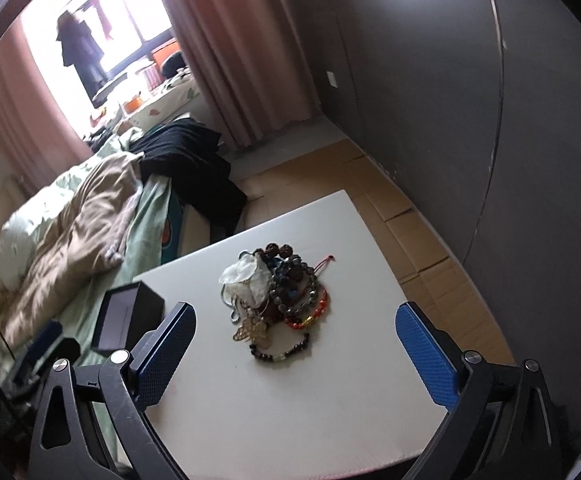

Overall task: Organize jewelry
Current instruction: 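Reach the left tool into the jewelry pile and close on the white cloth pouch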

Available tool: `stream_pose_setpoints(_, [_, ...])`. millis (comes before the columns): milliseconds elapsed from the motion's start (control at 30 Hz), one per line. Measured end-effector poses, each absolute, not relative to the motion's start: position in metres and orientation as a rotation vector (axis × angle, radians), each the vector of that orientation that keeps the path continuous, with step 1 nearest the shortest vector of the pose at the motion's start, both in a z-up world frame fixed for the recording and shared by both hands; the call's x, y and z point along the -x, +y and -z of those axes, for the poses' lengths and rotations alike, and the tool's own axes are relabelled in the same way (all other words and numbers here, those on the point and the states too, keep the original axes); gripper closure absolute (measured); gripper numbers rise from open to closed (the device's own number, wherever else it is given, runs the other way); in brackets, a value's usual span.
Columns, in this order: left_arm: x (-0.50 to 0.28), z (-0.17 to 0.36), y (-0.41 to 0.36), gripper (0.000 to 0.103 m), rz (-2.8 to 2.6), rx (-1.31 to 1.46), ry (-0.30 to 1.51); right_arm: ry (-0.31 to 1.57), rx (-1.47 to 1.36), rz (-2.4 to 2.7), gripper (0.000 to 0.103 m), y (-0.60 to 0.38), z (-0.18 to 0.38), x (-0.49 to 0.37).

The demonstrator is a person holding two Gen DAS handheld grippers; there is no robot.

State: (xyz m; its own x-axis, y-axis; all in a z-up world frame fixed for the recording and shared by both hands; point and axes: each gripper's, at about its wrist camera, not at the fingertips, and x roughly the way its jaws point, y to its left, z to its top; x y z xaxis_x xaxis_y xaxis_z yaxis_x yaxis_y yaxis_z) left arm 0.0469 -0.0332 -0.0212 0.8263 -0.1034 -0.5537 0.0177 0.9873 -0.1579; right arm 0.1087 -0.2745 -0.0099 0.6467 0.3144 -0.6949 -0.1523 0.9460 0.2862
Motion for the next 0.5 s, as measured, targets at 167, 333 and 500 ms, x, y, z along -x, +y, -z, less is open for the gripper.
stream_pose_setpoints(167, [-0.072, 0.031, -0.04, 0.022, 0.074, 0.185, 0.625, 0.853, -0.254, -0.244, 0.002, -0.278, 0.02, -0.127])
stream_pose_setpoints(333, [-0.095, 0.042, -0.051, 0.022, 0.097, 0.19, 0.649, 0.917, -0.316, -0.236, 0.01, -0.283, 0.037, -0.15])
stream_pose_setpoints(500, [-0.116, 0.055, -0.059, 0.023, 0.117, 0.193, 0.674, 0.953, -0.373, -0.232, 0.017, -0.287, 0.05, -0.165])
